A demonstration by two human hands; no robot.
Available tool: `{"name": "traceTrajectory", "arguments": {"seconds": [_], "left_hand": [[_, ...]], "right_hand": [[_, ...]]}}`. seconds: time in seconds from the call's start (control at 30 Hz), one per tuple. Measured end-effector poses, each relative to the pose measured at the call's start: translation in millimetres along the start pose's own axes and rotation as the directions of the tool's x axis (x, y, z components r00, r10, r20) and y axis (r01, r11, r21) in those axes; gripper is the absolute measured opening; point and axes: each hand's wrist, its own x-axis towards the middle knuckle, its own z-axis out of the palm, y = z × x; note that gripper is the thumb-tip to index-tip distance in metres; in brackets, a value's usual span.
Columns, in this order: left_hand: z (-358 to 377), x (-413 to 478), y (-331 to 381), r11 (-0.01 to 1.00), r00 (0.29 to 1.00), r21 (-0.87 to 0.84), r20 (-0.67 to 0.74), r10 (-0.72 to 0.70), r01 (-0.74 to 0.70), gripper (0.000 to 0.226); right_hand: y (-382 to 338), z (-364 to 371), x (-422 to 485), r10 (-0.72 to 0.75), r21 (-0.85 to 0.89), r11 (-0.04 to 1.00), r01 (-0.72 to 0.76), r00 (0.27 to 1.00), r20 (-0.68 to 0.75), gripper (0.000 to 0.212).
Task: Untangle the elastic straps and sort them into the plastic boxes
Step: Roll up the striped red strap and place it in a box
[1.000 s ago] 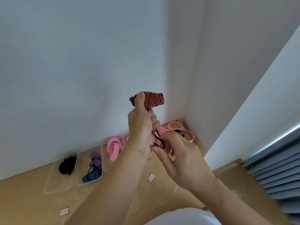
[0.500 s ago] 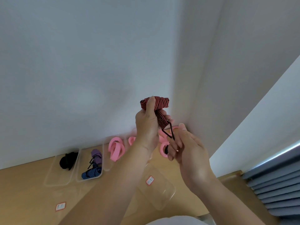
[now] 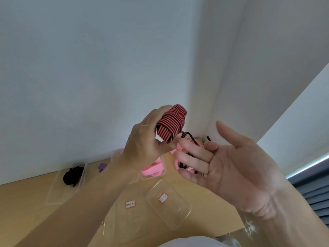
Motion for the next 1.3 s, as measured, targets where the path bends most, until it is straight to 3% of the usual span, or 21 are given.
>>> {"name": "traceTrajectory", "arguments": {"seconds": [0.17, 0.3, 0.4, 0.7, 0.8, 0.9, 1.0, 1.1, 1.17, 1.23, 1.3], "left_hand": [[-14.3, 13.3, -4.6, 0.935, 0.946, 0.159, 0.132, 0.297, -0.316, 0.067], [-14.5, 12.3, -8.7, 0.871, 0.904, 0.243, 0.147, 0.402, -0.427, 0.064], [-10.7, 8.9, -9.7, 0.86, 0.893, 0.242, 0.146, 0.425, -0.449, 0.058], [-12.6, 16.8, -7.5, 0.853, 0.878, 0.216, 0.187, 0.441, -0.475, 0.038], [-14.9, 21.4, 0.0, 0.921, 0.92, 0.184, 0.264, 0.29, -0.343, 0.049], [-15.0, 18.7, 14.2, 1.0, 0.917, -0.022, 0.399, -0.001, 0.01, 0.07], [-9.7, 12.8, 32.2, 0.858, 0.809, -0.271, 0.536, -0.241, 0.436, 0.078], [-1.6, 22.2, 35.6, 0.688, 0.721, -0.299, 0.507, -0.472, 0.661, 0.079], [0.6, 32.5, 30.8, 0.595, 0.657, -0.322, 0.551, -0.515, 0.736, 0.073], [4.0, 39.6, 30.0, 0.572, 0.654, -0.361, 0.596, -0.467, 0.737, 0.049], [9.9, 43.6, 32.8, 0.546, 0.672, -0.406, 0.562, -0.482, 0.732, 0.027]], "right_hand": [[-5.0, 11.5, 3.6, -0.015, -0.099, 0.995, 0.011, 0.999, -0.038, 0.042], [6.4, 13.2, 10.0, -0.046, -0.198, 0.98, 0.012, 0.985, -0.167, 0.04], [11.6, 10.6, 15.5, -0.162, -0.284, 0.955, 0.084, 0.95, -0.267, 0.047], [9.7, 6.8, 46.5, -0.287, -0.07, 0.955, 0.289, 0.957, 0.036, 0.063], [4.0, 7.0, 51.3, -0.341, -0.061, 0.938, 0.342, 0.94, 0.028, 0.06], [-2.0, 4.5, 56.0, -0.42, -0.086, 0.905, 0.416, 0.907, -0.028, 0.056], [-3.2, -3.8, 58.8, -0.541, -0.207, 0.831, 0.517, 0.837, -0.082, 0.037], [5.3, -8.9, 61.0, -0.646, -0.4, 0.703, 0.588, 0.763, -0.013, 0.016], [8.3, -9.0, 61.2, -0.681, -0.483, 0.642, 0.596, 0.733, -0.001, 0.021], [5.6, -11.5, 61.6, -0.705, -0.561, 0.592, 0.579, 0.709, -0.012, 0.031], [4.9, -12.4, 62.3, -0.735, -0.671, 0.495, 0.551, 0.678, 0.015, 0.023]]}}
